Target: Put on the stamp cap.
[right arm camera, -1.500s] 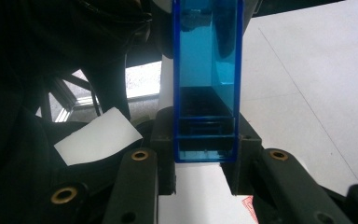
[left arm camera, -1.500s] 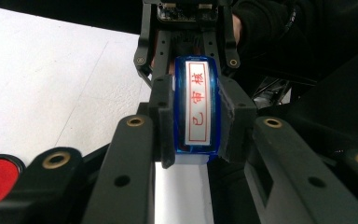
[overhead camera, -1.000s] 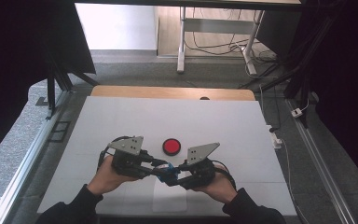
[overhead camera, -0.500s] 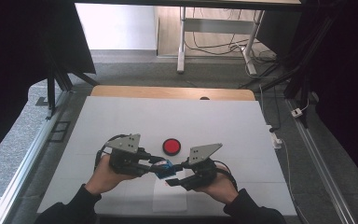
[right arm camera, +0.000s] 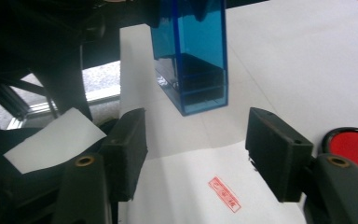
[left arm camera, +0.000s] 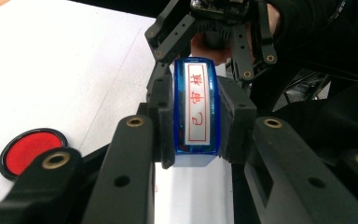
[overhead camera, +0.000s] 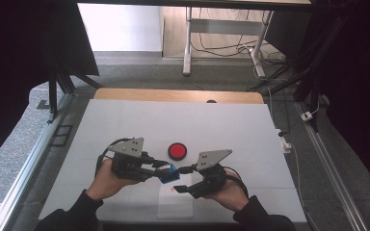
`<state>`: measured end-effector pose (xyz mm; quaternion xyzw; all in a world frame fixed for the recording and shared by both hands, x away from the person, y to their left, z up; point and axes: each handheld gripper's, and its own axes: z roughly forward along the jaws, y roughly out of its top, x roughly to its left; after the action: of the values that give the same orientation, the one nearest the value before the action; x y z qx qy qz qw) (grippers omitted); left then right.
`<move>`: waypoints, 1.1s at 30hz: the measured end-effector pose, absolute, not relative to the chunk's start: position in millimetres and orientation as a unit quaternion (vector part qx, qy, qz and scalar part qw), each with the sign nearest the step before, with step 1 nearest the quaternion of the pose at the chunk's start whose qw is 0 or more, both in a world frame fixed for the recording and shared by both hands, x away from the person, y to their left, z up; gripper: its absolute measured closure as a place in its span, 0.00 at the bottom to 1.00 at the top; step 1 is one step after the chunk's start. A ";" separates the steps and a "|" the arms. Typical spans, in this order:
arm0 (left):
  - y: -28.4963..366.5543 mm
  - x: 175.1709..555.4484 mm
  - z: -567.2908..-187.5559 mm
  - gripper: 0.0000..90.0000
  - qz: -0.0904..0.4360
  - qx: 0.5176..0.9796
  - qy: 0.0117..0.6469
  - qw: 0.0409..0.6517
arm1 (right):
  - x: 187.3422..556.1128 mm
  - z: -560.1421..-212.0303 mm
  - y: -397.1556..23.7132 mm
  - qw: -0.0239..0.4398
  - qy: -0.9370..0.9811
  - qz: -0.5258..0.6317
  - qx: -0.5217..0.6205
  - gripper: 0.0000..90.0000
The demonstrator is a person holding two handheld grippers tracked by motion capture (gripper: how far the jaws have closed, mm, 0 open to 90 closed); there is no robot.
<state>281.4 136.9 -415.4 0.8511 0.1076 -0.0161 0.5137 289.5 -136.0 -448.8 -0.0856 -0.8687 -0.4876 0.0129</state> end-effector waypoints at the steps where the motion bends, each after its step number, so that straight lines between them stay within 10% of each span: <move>1: 137.2 281.2 -415.4 0.78 -0.015 0.851 0.109 0.513 | 289.1 -448.7 -136.4 0.009 -0.868 -0.488 -0.088 0.41; 33: 149.8 283.3 -415.3 0.78 0.012 0.859 0.149 0.490 | 276.6 -444.5 -170.5 -0.049 -0.866 -0.463 -0.183 0.12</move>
<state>283.3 149.8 -415.3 0.8588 0.1493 0.0116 0.4899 276.6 -170.5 -444.5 -0.1827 -0.8660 -0.4629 -0.0490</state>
